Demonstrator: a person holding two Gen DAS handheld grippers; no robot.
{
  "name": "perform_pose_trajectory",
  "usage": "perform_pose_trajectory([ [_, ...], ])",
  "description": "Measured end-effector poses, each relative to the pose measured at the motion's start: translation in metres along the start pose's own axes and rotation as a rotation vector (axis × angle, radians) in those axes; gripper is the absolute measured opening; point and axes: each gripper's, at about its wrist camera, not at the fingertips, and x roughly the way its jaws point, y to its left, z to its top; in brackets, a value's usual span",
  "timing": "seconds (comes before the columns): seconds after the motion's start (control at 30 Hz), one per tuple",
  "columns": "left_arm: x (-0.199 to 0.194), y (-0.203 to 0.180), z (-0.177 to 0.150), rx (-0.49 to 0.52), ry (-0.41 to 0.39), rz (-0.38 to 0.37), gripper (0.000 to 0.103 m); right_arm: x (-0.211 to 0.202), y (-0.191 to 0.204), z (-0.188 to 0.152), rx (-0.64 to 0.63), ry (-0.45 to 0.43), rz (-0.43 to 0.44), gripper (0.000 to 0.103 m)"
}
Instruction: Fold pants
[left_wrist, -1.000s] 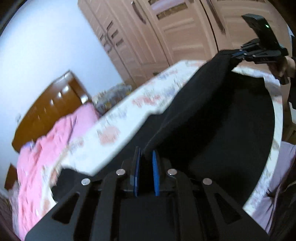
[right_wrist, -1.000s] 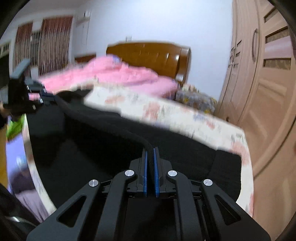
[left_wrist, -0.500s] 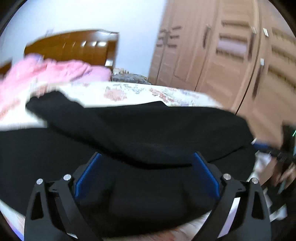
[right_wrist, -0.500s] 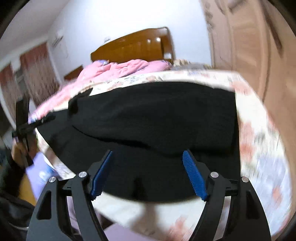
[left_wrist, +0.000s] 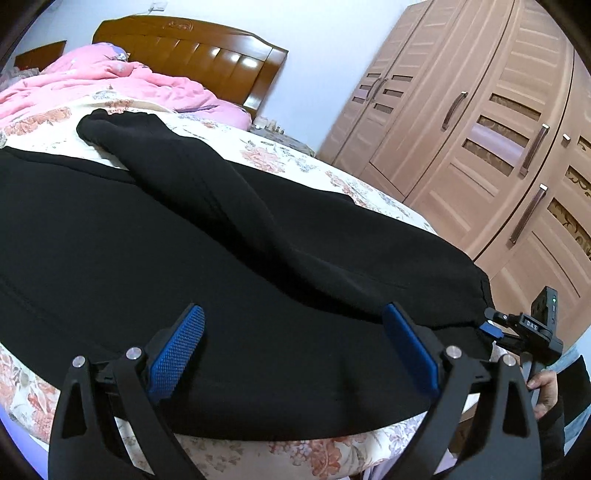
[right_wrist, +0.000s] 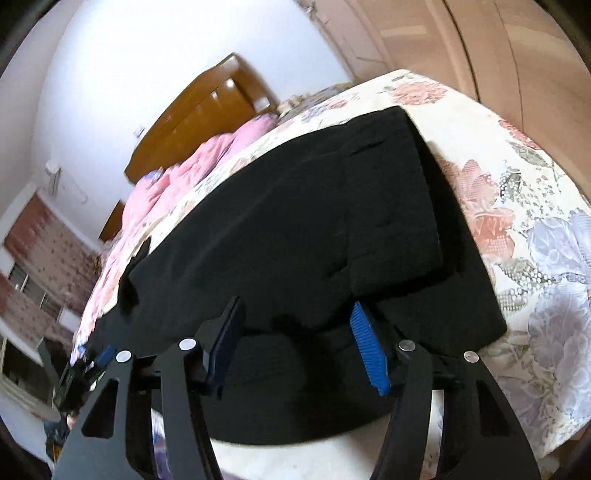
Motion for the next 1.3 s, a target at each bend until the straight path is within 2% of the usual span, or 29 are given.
perform_pose_trajectory([
  [0.13,0.003,-0.004,0.003,0.004,0.014,-0.016,0.097,0.005,0.007,0.001,-0.005,-0.02,-0.035,0.057],
  [0.23,0.008,-0.007,0.01,-0.004,0.019,-0.038,0.097,0.014,0.01,0.001,-0.02,-0.002,-0.028,0.039],
  [0.27,0.011,-0.008,0.013,-0.007,0.021,-0.034,0.098,0.013,0.006,0.001,0.002,-0.015,-0.024,0.028],
  [0.33,0.02,-0.009,0.021,-0.029,0.034,-0.026,0.098,0.013,-0.003,0.003,0.035,-0.029,-0.022,0.014],
  [0.37,0.026,-0.008,0.024,-0.047,0.04,-0.032,0.098,0.012,-0.005,0.002,0.046,-0.032,-0.015,0.011],
  [0.53,0.059,-0.001,0.048,-0.164,0.071,-0.022,0.098,0.01,-0.009,-0.003,0.041,-0.052,0.01,0.01],
  [0.63,0.079,0.008,0.06,-0.237,0.093,0.06,0.095,0.009,-0.014,-0.004,0.06,-0.056,0.025,0.01],
  [0.7,0.085,0.016,0.066,-0.278,0.088,0.076,0.078,0.008,-0.017,-0.003,0.069,-0.053,0.031,0.01],
  [0.73,0.087,0.018,0.07,-0.272,0.089,0.103,0.053,0.008,-0.018,-0.002,0.074,-0.054,0.034,0.01],
  [0.77,0.088,0.021,0.072,-0.268,0.09,0.121,0.022,0.008,-0.018,-0.002,0.074,-0.057,0.034,0.009],
  [0.8,0.086,0.023,0.072,-0.27,0.079,0.124,0.016,0.007,-0.016,-0.003,0.07,-0.058,0.036,0.008],
  [0.87,0.072,0.024,0.075,-0.259,0.034,0.078,0.013,0.004,-0.014,0.0,0.057,-0.067,0.057,0.007],
  [0.97,0.029,0.0,0.084,-0.132,-0.071,0.041,0.013,-0.011,-0.007,0.008,0.027,-0.099,0.104,0.006],
  [1.07,-0.015,-0.025,0.089,-0.012,-0.134,0.011,0.013,-0.033,0.005,0.022,-0.01,-0.158,0.141,0.006],
  [1.13,-0.039,-0.038,0.082,0.027,-0.132,-0.007,0.013,-0.051,0.008,0.027,-0.025,-0.186,0.158,0.006],
  [1.2,-0.049,-0.041,0.063,0.048,-0.096,-0.004,0.013,-0.064,0.006,0.025,-0.044,-0.185,0.157,0.006],
  [1.3,-0.042,-0.036,0.026,0.063,-0.023,0.037,0.013,-0.058,-0.01,0.004,-0.034,-0.112,0.121,0.006],
])
